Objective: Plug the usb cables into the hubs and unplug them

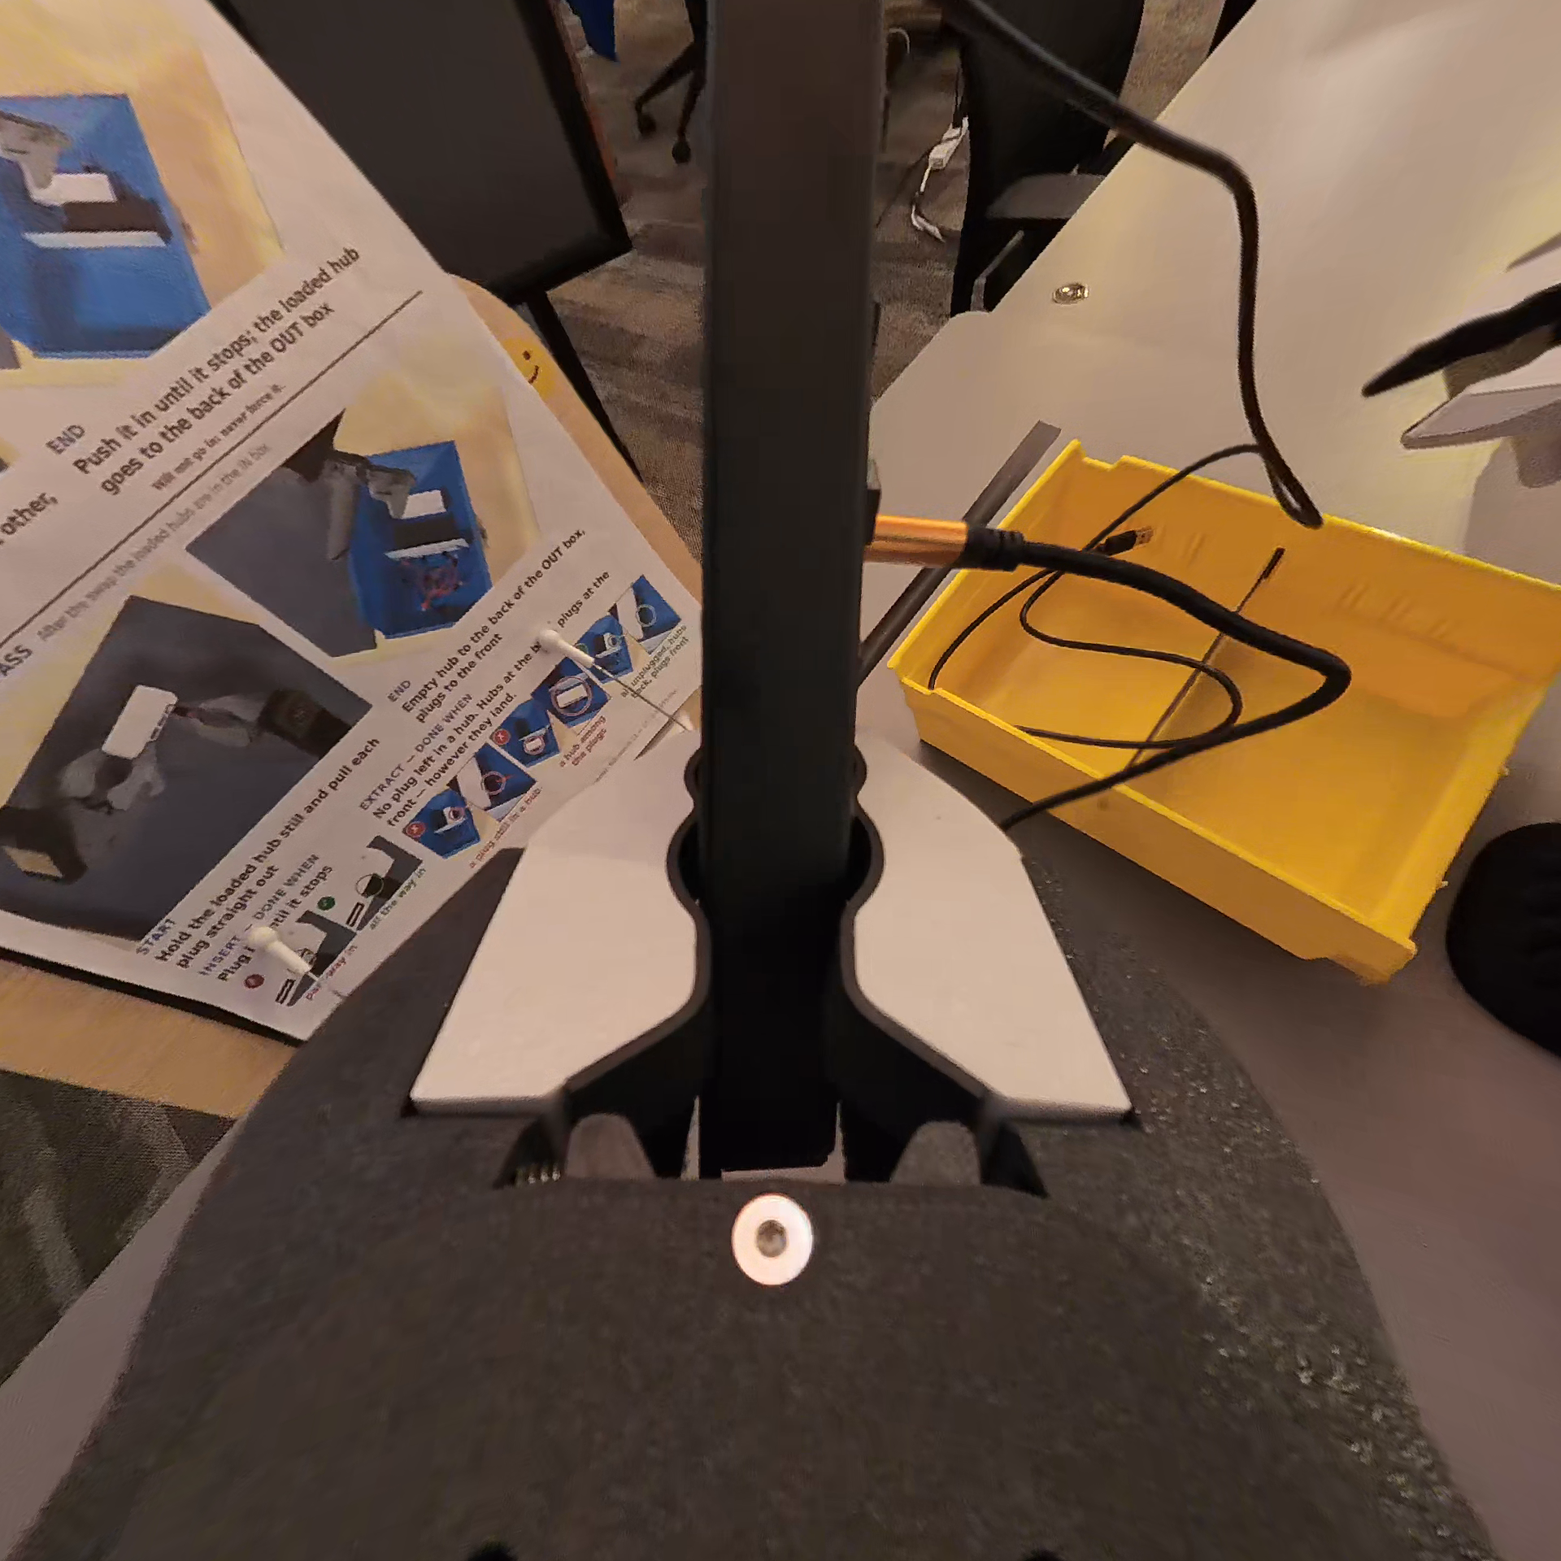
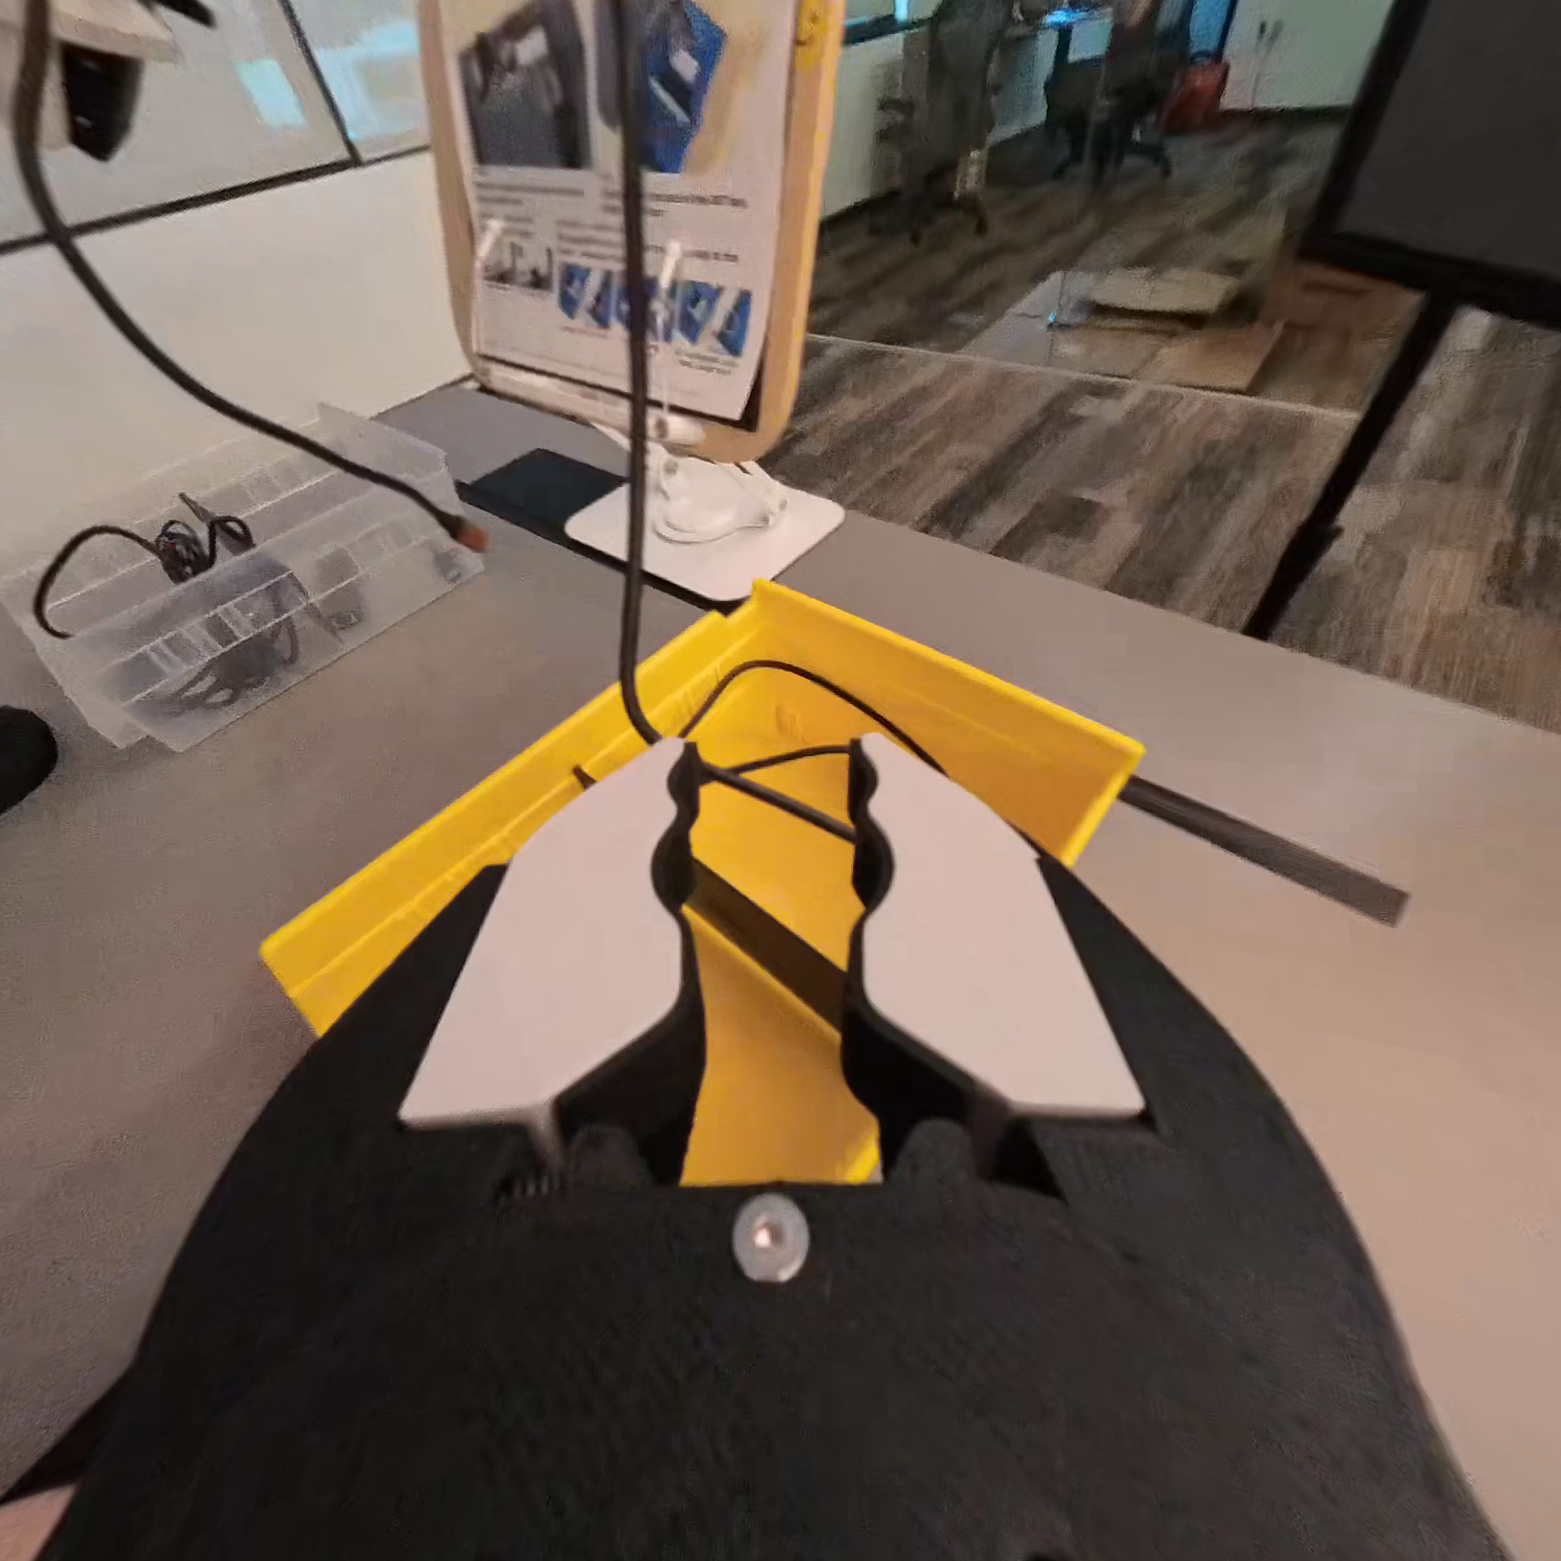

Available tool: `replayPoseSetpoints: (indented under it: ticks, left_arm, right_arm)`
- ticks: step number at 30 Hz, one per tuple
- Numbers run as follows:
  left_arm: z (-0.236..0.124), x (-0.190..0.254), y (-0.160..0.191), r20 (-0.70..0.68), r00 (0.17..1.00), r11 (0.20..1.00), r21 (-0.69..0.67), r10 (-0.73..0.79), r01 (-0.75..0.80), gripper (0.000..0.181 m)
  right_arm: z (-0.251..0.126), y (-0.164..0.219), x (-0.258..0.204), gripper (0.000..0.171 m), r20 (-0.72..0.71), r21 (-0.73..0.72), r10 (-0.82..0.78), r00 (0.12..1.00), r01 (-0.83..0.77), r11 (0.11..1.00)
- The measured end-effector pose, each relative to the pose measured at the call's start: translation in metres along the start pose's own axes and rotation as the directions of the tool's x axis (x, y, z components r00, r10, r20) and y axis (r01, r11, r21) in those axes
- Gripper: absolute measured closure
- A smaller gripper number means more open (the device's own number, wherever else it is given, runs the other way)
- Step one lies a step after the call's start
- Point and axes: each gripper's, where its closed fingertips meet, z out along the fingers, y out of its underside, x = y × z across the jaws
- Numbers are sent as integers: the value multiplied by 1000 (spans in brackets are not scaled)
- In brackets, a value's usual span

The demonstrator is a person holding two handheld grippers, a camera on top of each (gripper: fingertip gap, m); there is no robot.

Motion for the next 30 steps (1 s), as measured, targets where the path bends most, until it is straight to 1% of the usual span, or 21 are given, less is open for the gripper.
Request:
replayPoseSetpoints:
  ticks: [1, 3, 5, 7, 8, 11, 13, 16, 17, 19, 20, 22, 24, 26, 27, 30]
  left_arm:
    - [3, 2, -1, 2, 1000, 1000, -4, 7, -7, 154]
    - [6, 4, -4, 6, 1000, 1000, -6, 6, -6, 154]
    - [8, 4, -8, 6, 1000, 1000, 3, -5, 5, 154]
    - [8, 4, -11, 5, 1000, 1000, 8, -15, 15, 155]
    - [8, 4, -12, 9, 1000, 1000, 8, -13, 13, 154]
    - [8, 7, -20, 11, 1000, 1000, 14, 0, 0, 154]
    - [9, 17, -32, -16, 1000, 999, 32, 11, -11, 154]
    - [15, 38, -53, -58, 998, 998, 59, 38, -34, 154]
    - [19, 45, -59, -67, 997, 997, 61, 46, -42, 154]
    - [30, 59, -68, -83, 995, 997, 62, 51, -46, 155]
    - [37, 66, -71, -100, 994, 997, 64, 52, -46, 154]
    - [53, 80, -73, -125, 991, 997, 56, 55, -49, 155]
    - [71, 91, -71, -138, 989, 998, 41, 62, -57, 155]
    - [89, 98, -66, -143, 988, 998, 28, 64, -61, 155]
    - [98, 99, -63, -140, 988, 998, 20, 68, -65, 155]
    - [123, 96, -53, -101, 991, 996, -3, 85, -86, 154]
  right_arm:
    - [6, -1, -9, 137, 36, -6, -37, 999, 37, 999]
    - [20, 6, -22, 135, 96, -64, -74, 993, 80, 995]
    - [33, 12, -21, 137, 92, -106, -108, 990, 117, 987]
    - [42, 12, -37, 161, 205, -77, -129, 970, 148, 986]
    - [47, 10, -41, 163, 232, -53, -134, 963, 150, 987]
    - [62, 8, -37, 165, 225, -55, -81, 971, 96, 994]
    - [74, 10, -40, 165, 258, -88, -13, 966, 37, 995]
    - [95, 19, -47, 165, 290, -133, -14, 957, 55, 990]
    - [100, 23, -47, 165, 285, -141, -35, 958, 78, 987]
    - [104, 30, -25, 165, 176, -149, -66, 982, 92, 985]
    - [101, 35, -16, 164, 152, -156, -32, 988, 56, 986]
    - [94, 45, -2, 164, 140, -164, 91, 986, -67, 984]
    - [82, 50, 3, 163, 128, -199, 196, 972, -169, 965]
    - [70, 58, 8, 164, 64, -268, 222, 973, -198, 943]
    - [64, 58, 10, 162, 33, -280, 227, 973, -209, 937]
    - [50, 53, 9, 151, 18, -272, 301, 953, -285, 919]
